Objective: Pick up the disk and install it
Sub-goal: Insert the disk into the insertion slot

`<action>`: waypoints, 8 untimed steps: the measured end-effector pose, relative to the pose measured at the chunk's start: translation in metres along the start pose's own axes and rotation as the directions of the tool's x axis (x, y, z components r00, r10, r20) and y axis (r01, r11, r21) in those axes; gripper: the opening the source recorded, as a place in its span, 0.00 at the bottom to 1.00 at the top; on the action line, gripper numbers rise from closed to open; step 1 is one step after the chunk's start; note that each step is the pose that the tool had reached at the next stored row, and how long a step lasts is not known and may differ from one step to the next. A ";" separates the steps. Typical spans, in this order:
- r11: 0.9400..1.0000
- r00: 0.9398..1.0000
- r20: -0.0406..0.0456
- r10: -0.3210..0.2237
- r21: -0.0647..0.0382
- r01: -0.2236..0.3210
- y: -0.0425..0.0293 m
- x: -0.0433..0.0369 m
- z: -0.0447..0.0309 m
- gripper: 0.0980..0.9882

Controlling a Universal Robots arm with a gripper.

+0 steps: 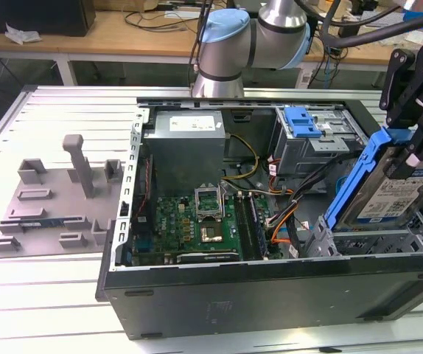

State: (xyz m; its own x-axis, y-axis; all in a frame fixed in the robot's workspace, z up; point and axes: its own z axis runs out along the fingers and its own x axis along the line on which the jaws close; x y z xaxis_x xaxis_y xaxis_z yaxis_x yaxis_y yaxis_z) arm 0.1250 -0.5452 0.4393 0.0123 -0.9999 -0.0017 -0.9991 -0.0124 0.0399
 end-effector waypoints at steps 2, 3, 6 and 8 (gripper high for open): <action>1.000 1.000 0.000 0.000 0.000 0.000 -0.0001 0.0011 0.0023 0.30; 1.000 1.000 0.000 0.000 0.000 0.000 -0.0001 0.0015 0.0033 0.30; 1.000 1.000 0.000 0.000 0.000 0.000 -0.0003 0.0042 0.0084 0.30; 1.000 1.000 0.001 0.000 0.000 0.000 -0.0004 0.0054 0.0114 0.30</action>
State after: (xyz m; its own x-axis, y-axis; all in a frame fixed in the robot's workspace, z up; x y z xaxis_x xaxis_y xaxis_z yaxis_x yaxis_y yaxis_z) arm 0.1250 -0.5505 0.4279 0.0123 -0.9999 -0.0025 -0.9991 -0.0124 0.0399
